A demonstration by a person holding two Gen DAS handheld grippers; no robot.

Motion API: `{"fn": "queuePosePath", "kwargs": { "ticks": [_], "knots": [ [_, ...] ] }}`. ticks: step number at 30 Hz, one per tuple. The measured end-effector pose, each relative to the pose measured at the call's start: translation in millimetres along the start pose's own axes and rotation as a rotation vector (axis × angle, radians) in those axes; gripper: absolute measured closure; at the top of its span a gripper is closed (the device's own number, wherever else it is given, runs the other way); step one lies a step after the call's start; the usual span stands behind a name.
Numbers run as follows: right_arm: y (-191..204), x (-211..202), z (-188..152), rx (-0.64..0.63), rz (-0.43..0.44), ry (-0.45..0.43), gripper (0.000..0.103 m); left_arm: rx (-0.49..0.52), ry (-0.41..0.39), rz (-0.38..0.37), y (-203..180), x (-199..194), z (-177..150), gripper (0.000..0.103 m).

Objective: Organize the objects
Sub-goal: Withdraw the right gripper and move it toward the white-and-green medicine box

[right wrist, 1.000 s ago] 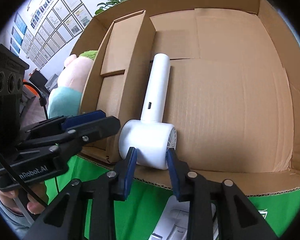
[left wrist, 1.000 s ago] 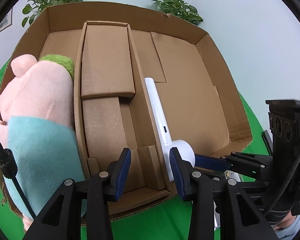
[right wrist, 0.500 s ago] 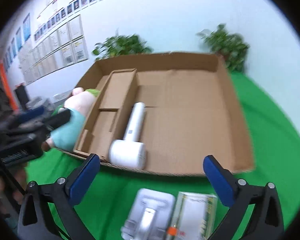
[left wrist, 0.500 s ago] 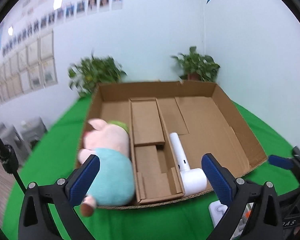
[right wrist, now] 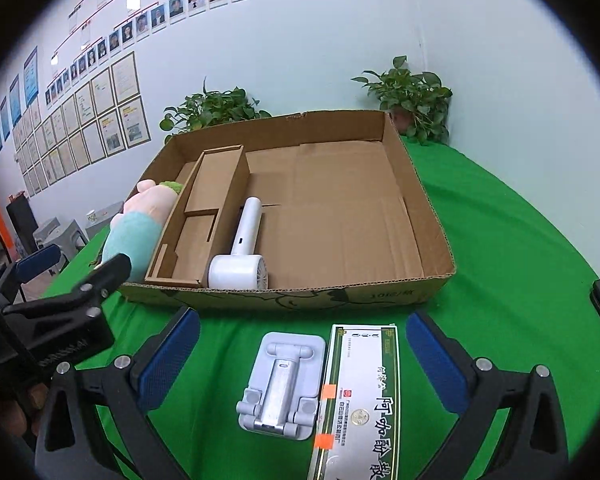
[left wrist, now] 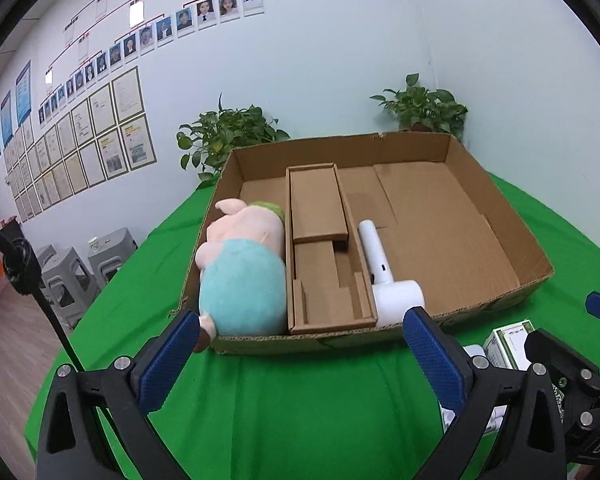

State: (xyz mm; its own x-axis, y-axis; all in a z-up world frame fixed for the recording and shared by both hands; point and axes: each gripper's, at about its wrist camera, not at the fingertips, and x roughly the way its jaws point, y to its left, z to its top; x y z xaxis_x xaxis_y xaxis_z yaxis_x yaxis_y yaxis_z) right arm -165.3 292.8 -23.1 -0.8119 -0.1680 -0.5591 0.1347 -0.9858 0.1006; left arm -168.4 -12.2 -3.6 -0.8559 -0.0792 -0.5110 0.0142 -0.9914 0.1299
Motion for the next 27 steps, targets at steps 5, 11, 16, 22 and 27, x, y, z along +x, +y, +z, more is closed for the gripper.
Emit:
{"fn": "queuePosePath", "kwargs": {
  "ticks": [5,11,16,22,27],
  "knots": [
    [0,-1,-4,-0.004,-0.004,0.005,0.000,-0.003,0.010,0.002,3,1,-5,0.000],
    [2,-6,-4,-0.015,-0.002,-0.004,0.000,-0.012,0.028,0.001,4,5,-3,0.000],
    [1,-8,-7,-0.001,0.076,-0.003,0.000,-0.004,0.036,0.008,3,8,-3,0.001],
    [9,-18,-12,-0.066,0.089,-0.034,0.000,-0.007,0.048,0.001,2,11,-1,0.001],
    [9,-15,-14,-0.078,0.076,-0.021,0.000,-0.005,0.061,-0.021,1,15,-2,0.001]
  ]
}}
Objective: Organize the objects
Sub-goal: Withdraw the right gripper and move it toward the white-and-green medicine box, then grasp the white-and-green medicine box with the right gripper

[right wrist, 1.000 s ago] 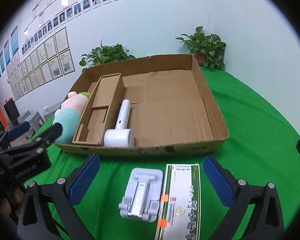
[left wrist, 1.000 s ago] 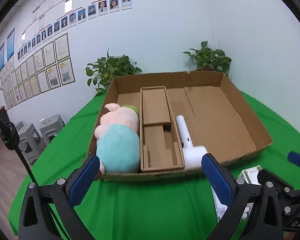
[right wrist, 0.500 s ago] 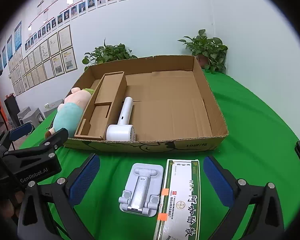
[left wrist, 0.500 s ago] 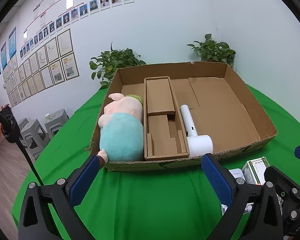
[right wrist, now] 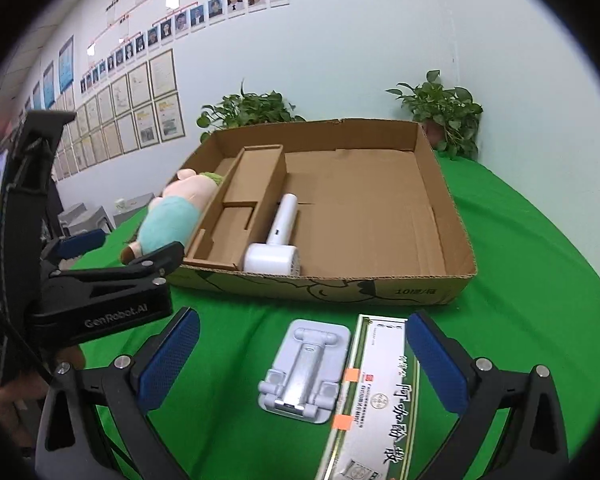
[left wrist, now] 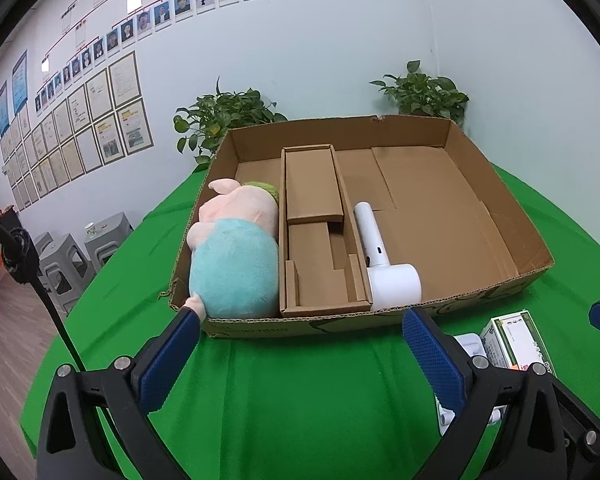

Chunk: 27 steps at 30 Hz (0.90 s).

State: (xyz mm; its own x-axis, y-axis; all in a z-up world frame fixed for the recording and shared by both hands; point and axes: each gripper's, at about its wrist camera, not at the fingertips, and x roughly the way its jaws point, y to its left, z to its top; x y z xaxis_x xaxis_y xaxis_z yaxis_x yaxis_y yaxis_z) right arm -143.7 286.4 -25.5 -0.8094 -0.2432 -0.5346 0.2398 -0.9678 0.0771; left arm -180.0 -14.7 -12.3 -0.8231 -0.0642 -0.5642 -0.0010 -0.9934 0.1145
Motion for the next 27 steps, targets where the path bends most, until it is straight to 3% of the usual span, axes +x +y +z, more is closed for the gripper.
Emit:
{"fn": "queuePosePath", "kwargs": {
  "ticks": [8,13,16,21,24,27],
  "knots": [
    [-5,0,-2,0.007,-0.003,0.005,0.000,-0.019,0.022,-0.030,2,5,-2,0.002],
    [-18,-1,-22,0.009,0.011,0.073,0.000,-0.021,0.051,-0.106,8,6,-10,0.002],
    [-31,-1,-45,0.013,-0.014,0.151,0.000,-0.012,0.087,-0.186,12,9,-19,0.003],
    [-36,1,-73,0.014,-0.020,0.263,0.000,-0.062,0.171,-0.407,8,18,-28,0.007],
    [-35,2,-79,0.004,-0.045,0.280,0.008,-0.068,0.197,-0.504,-3,21,-31,0.008],
    [-36,5,-81,-0.005,-0.066,0.309,0.038,-0.077,0.254,-0.625,-18,28,-34,0.013]
  ]
}}
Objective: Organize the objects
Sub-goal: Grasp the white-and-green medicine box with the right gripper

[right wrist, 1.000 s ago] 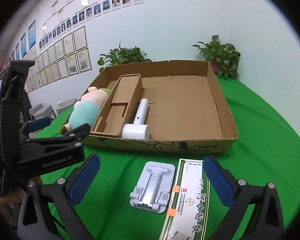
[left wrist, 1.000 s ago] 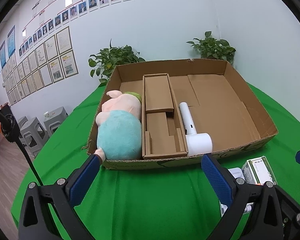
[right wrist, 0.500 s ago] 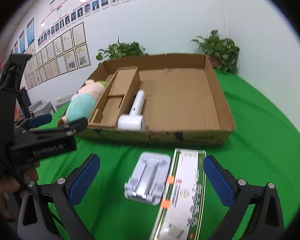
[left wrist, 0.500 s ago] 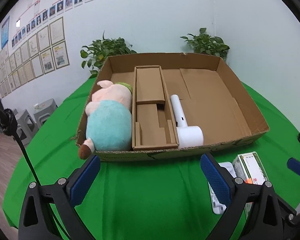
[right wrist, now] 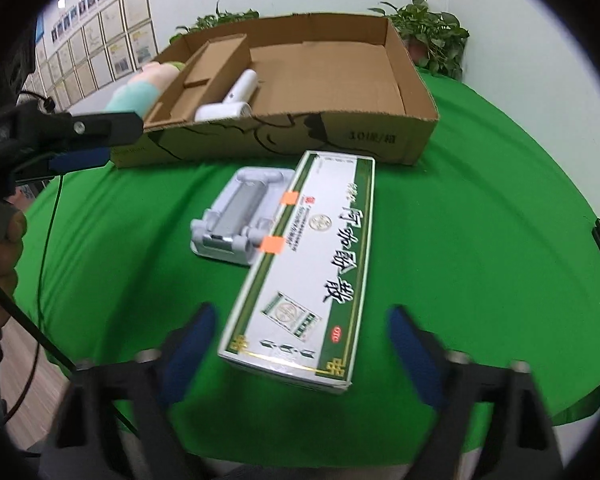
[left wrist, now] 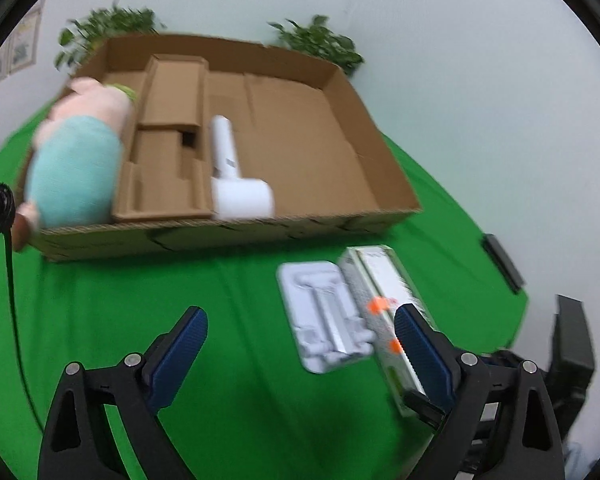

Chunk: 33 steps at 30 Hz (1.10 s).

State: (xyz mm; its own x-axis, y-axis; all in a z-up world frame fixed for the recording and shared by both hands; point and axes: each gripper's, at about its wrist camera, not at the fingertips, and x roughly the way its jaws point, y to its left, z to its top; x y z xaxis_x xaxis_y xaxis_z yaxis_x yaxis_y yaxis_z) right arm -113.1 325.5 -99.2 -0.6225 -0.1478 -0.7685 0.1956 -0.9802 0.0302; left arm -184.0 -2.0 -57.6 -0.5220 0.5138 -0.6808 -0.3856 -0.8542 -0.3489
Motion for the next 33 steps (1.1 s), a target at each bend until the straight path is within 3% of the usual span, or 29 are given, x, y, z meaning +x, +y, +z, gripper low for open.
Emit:
{"fn": "queuePosePath", "kwargs": {
  "ticks": [9,11,12,16,20,21,28,33],
  "knots": [
    [-17,-24,-9,0.012,0.039,0.001,0.038,-0.031,0.121,-0.312,-35,42,-10,0.016],
    [-17,-24,-11,-0.012,0.012,0.001,0.029,-0.034,0.157,-0.377,-45,55,-14,0.019],
    [-16,-23,-11,-0.020,0.003,-0.003,0.019,-0.034,0.171,-0.399,-48,61,-15,0.019],
    [-10,-16,-11,-0.046,0.033,0.009,0.018,-0.044,0.242,-0.465,-62,86,-23,0.019],
    [-6,-13,-12,-0.056,0.022,0.008,0.025,-0.073,0.268,-0.477,-62,98,-28,0.019],
    [-7,-13,-12,-0.047,0.032,0.008,0.038,-0.075,0.270,-0.471,-62,100,-29,0.019],
    [-26,-22,-16,0.085,0.156,0.026,0.038,-0.093,0.276,-0.465,-66,105,-36,0.019],
    [-36,-27,-20,0.158,0.214,0.030,0.038,-0.122,0.292,-0.439,-62,112,-44,0.037]
  ]
}}
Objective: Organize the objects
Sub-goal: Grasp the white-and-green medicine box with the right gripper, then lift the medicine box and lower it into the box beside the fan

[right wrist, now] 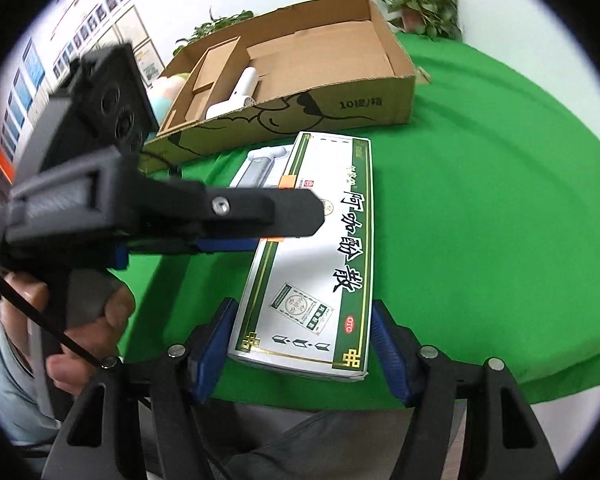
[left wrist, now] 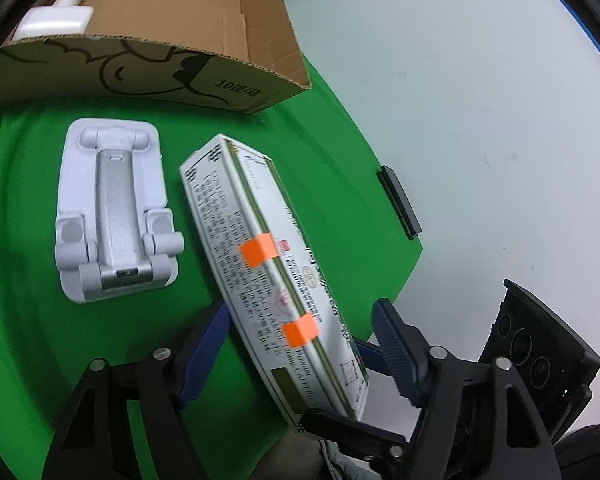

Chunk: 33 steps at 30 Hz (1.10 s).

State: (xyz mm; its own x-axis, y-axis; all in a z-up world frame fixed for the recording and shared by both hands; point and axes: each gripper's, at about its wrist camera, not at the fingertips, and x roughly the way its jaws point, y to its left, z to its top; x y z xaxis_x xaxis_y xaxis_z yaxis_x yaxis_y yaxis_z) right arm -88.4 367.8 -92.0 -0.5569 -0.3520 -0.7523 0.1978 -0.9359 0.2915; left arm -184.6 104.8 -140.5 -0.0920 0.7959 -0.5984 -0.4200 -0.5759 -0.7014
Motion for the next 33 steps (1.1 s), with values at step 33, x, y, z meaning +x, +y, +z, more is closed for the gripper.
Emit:
{"fn": "queuePosePath", "kwargs": {
  "ticks": [33],
  "knots": [
    [82,-65,158,-0.196,0.172,-0.400,0.042,0.382,-0.371,0.269,-99,-179,152,0.065]
  ]
}}
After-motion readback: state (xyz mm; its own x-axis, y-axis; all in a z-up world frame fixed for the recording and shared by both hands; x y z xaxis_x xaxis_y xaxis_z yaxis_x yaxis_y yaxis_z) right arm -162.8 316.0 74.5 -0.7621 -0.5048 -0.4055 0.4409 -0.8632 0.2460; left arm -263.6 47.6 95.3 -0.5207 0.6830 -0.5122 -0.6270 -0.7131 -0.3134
